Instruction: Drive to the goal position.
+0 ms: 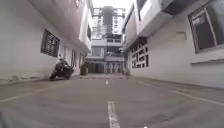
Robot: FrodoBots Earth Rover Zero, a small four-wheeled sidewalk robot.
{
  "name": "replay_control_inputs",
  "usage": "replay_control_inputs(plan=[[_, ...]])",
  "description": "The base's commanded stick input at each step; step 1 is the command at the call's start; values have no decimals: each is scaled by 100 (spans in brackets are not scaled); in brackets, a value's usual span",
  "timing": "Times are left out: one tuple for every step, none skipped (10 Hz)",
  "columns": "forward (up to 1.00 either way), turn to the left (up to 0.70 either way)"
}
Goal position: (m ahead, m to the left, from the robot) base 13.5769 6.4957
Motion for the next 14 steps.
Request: replay_control_inputs(plan=[[100, 5], [100, 5], [100, 5], [100, 5], [100, 5], [100, 5], [100, 5], [100, 5], [100, 5], [100, 5], [100, 5], [100, 5], [100, 5], [100, 5]])
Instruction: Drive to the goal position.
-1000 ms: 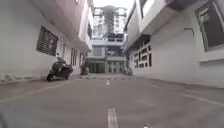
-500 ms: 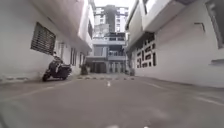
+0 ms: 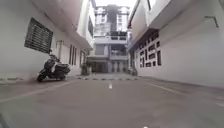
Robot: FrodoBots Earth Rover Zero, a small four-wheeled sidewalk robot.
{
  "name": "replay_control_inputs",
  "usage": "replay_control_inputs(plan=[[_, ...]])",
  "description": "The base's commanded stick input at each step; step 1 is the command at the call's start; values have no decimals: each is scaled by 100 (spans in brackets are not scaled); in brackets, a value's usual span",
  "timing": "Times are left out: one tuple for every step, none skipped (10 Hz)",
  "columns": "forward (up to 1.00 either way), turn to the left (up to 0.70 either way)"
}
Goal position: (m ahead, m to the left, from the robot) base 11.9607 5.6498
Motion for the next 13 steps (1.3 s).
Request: replay_control_inputs(plan=[[100, 5], [100, 5], [100, 5], [100, 5], [100, 5], [100, 5], [100, 5], [100, 5], [100, 5], [100, 5], [100, 5], [100, 5], [100, 5]])
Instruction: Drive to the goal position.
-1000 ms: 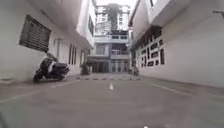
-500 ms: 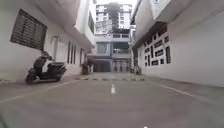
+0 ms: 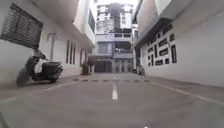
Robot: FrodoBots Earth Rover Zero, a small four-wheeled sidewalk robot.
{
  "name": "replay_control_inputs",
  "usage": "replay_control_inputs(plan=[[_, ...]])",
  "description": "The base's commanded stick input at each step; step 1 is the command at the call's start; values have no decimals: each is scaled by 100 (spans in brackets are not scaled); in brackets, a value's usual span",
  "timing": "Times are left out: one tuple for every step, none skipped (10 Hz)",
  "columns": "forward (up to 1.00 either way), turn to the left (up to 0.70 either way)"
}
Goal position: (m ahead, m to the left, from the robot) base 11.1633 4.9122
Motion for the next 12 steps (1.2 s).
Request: replay_control_inputs(plan=[[100, 5], [100, 5], [100, 5], [100, 5], [100, 5], [100, 5], [100, 5], [100, 5], [100, 5], [100, 5], [100, -2], [100, -35]])
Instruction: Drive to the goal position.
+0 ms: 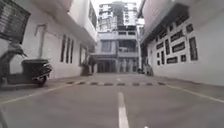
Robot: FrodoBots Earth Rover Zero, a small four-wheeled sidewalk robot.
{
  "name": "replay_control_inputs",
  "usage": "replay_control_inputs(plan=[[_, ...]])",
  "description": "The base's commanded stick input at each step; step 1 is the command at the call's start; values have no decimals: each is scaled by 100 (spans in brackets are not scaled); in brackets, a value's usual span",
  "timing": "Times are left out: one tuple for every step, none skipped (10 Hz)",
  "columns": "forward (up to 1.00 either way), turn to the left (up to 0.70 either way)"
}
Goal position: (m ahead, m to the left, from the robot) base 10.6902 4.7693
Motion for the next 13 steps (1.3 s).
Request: replay_control_inputs(plan=[[100, -35], [100, -35], [100, -35], [100, -35], [100, -35], [100, -35], [100, -35], [100, -35], [100, -35], [100, -35], [100, -35], [100, -9], [100, 5]])
